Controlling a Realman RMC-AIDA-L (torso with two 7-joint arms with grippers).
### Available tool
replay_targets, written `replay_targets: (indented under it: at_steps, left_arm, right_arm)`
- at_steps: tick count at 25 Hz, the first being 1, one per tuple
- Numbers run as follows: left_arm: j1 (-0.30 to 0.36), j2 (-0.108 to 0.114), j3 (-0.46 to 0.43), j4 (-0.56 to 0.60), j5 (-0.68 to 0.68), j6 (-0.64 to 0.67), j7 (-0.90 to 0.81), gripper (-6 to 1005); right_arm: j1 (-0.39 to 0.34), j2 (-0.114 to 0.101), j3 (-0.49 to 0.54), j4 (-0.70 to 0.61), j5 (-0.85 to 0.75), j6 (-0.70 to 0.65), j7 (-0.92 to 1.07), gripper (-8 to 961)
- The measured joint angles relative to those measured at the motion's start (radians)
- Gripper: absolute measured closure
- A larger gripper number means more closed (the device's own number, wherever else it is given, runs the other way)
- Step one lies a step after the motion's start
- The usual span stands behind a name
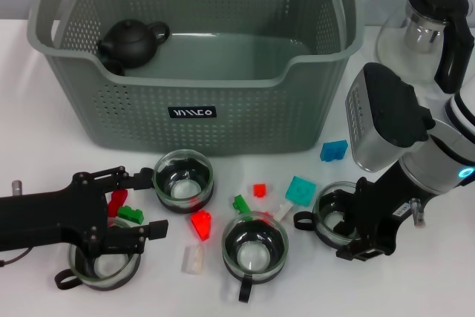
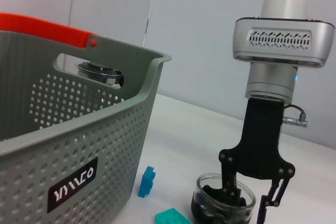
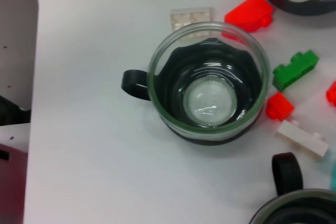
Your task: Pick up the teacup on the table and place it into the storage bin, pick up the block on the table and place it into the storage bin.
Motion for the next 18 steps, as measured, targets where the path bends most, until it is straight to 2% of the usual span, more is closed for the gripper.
replay_targets:
  at_steps: [4,6,12,18]
  left_arm:
    - [0.000,0.000,0.000,0.000,0.000,-0.006,0.000,140]
    - [0.001,0.000,0.000,0.000,0.000,-0.009,0.000,140]
    - [0.001,0.000,0.000,0.000,0.000,-0.011,0.000,140]
    - [-0.001,0.000,0.000,0.000,0.000,-0.010,0.000,139]
  right_arm:
    - [0.000,0.000,-0.003,0.000,0.001,-0.006,-0.001,460]
    - [0.000,0.000,-0.006,0.000,0.001,-0.008,0.000,709]
    - [-0.004,0.000,-0.006,-0.010,0.008,-0.015,0.000,880]
    - [-0.006,-0.006,0.053,-0.058,0.022,-0.096,-0.010,882]
